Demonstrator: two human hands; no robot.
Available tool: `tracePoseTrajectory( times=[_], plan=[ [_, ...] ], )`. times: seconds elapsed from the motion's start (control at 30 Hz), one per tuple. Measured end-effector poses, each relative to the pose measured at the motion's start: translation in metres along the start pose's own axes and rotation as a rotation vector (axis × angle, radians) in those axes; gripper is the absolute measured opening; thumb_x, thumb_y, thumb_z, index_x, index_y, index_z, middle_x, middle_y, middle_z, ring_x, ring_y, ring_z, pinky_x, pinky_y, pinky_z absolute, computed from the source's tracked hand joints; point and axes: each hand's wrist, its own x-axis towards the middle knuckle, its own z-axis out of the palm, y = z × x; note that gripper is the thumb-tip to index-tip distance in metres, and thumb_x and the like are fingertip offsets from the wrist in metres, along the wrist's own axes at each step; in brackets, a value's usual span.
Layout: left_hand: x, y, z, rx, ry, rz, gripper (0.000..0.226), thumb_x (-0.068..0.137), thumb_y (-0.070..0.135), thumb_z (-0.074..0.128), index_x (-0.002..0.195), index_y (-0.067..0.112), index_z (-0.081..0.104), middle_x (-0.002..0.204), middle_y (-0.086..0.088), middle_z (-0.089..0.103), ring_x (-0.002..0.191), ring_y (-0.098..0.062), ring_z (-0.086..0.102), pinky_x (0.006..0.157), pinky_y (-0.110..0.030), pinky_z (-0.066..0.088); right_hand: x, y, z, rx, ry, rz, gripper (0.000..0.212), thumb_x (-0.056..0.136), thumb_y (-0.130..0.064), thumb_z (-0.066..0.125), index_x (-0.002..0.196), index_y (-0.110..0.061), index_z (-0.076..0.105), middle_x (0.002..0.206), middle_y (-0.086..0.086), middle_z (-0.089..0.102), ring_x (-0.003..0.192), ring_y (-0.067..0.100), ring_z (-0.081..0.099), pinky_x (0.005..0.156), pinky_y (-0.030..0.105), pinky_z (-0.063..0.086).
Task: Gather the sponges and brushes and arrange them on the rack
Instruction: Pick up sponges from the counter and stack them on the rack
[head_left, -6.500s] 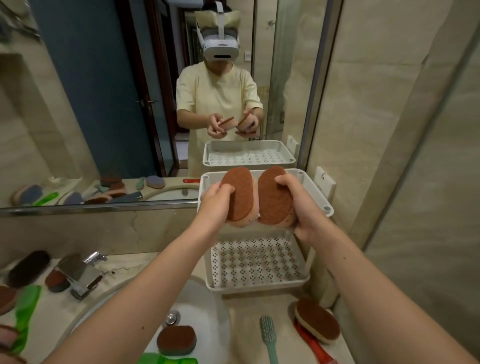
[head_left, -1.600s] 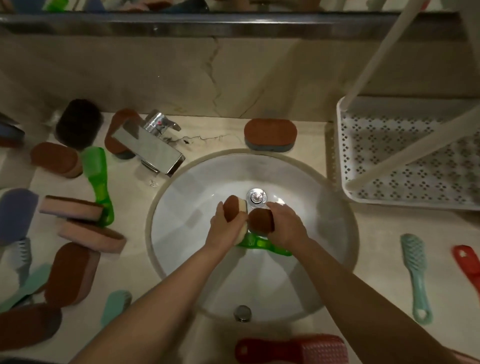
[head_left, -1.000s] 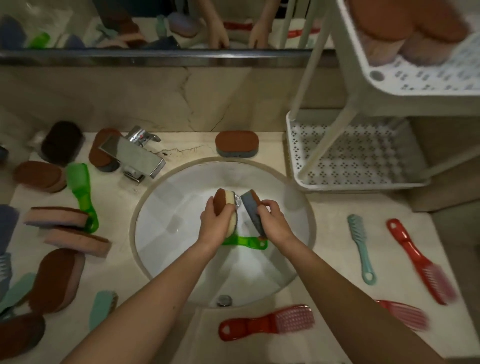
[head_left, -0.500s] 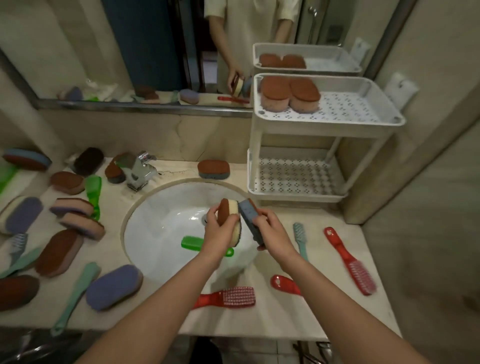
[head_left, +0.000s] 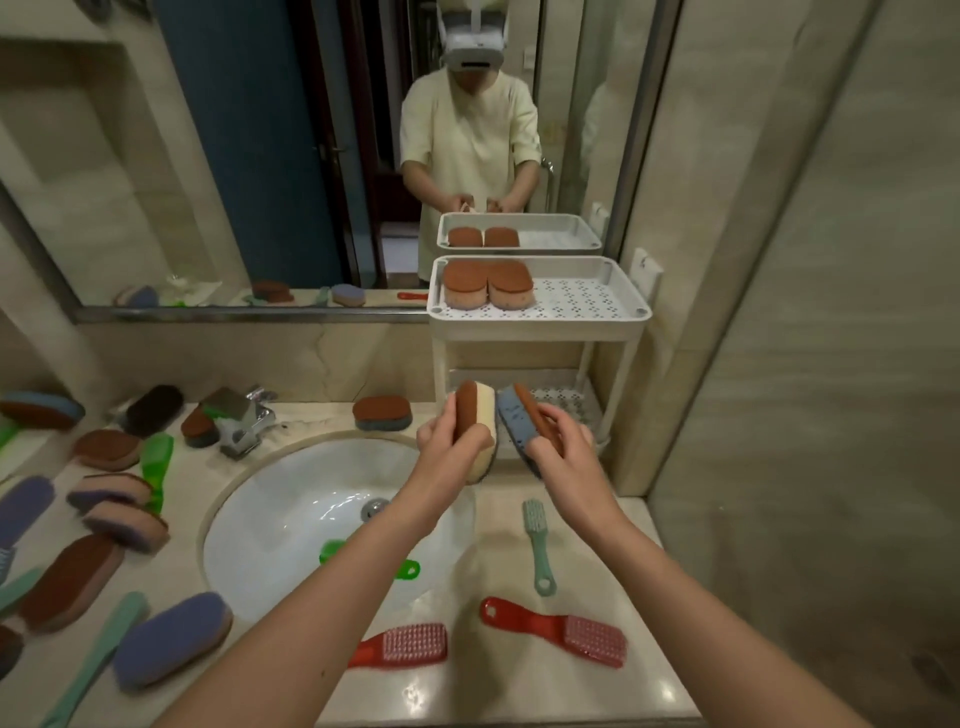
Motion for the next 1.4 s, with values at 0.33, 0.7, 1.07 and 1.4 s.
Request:
tracePoseTrajectory(
  times=[0.33,0.7,1.07,1.4],
  plan=[
    [0.032,0.084,0.003,0.017,-0.074,0.242,0.085,0.080,0.023,0.063,0.151,0.035,0.018,0.141,0.000,0.030,0.117,-0.017,0.047,0.090,-0.033,0.051,0.052,-0.052,-0.048,-0.108,0.189,-0.217,0.060,0.075,-0.052,0.052,0.134,-0.044,0.044,0.128,-0.016,0.038,0.100,-0.011,0.045,0.081,0.016,0.037],
    [0.132,0.129,0.030,0.292,0.040,0.458,0.075,0.073,0.052,0.070,0.141,0.039,0.041,0.135,0.004,0.044,0.109,-0.009,0.052,0.092,-0.027,0.043,0.149,-0.072,-0.084,-0.349,0.326,-0.166,0.061,0.085,-0.043,0.062,0.142,-0.031,0.045,0.139,0.002,0.046,0.120,0.018,0.051,0.098,0.030,0.041],
    [0.217,0.135,0.055,0.729,0.172,0.461,0.077,0.065,0.073,0.058,0.127,0.031,0.046,0.129,-0.001,0.053,0.121,-0.023,0.046,0.103,-0.041,0.040,0.221,-0.060,-0.088,-0.650,0.307,-0.025,0.057,0.090,-0.041,0.056,0.143,-0.027,0.044,0.142,0.006,0.046,0.129,0.027,0.043,0.106,0.039,0.040],
    [0.243,0.125,0.065,0.868,0.214,0.562,0.074,0.068,0.075,0.055,0.124,0.027,0.049,0.124,-0.004,0.054,0.121,-0.025,0.046,0.104,-0.040,0.036,0.239,-0.054,-0.080,-0.925,0.322,-0.072,0.041,0.093,-0.033,0.049,0.132,-0.022,0.050,0.131,0.008,0.050,0.120,0.028,0.047,0.103,0.041,0.039]
  ],
)
